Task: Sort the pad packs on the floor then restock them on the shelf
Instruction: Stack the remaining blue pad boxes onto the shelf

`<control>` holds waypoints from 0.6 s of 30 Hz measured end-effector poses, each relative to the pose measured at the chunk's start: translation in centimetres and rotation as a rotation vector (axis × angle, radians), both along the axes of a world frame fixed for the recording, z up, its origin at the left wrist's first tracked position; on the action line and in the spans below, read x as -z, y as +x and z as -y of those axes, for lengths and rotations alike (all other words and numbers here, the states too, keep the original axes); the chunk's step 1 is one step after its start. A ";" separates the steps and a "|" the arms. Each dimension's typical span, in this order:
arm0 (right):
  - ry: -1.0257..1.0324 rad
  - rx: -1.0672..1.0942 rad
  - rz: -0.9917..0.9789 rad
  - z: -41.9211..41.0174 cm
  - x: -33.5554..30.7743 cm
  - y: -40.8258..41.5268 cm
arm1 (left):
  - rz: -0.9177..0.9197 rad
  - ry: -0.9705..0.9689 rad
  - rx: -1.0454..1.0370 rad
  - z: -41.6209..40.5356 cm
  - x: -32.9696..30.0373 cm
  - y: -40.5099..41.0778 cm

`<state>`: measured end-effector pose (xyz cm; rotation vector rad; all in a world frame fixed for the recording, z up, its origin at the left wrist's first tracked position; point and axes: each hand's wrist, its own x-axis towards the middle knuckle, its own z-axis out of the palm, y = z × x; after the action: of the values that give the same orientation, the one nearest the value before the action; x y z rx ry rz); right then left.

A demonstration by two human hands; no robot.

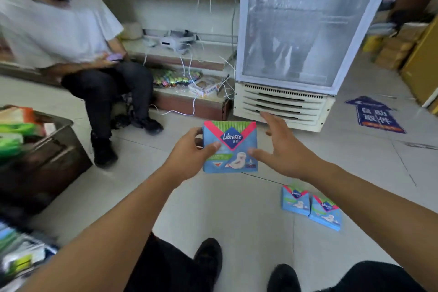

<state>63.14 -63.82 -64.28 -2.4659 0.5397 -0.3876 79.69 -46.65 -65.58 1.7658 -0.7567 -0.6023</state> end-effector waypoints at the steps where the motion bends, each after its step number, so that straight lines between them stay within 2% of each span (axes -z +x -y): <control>1: 0.062 0.026 0.048 -1.1 -0.7 0.3 | 0.012 -0.022 -0.025 -1.2 -0.8 0.0; 4: 0.247 0.025 0.196 -5.1 -2.0 2.3 | 0.078 -0.075 -0.102 -5.5 -3.3 -0.4; 11: 0.379 -0.331 0.266 -15.8 -6.2 9.7 | 0.233 -0.130 -0.463 -19.4 -8.7 -1.0; 18: 0.348 -0.626 0.274 -29.1 -9.5 14.1 | 0.374 -0.026 -0.847 -33.0 -11.5 -2.7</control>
<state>77.26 -34.72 -54.80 -2.0588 -0.2635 -0.3280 76.96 -13.64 -54.04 1.9822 -0.1934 0.3096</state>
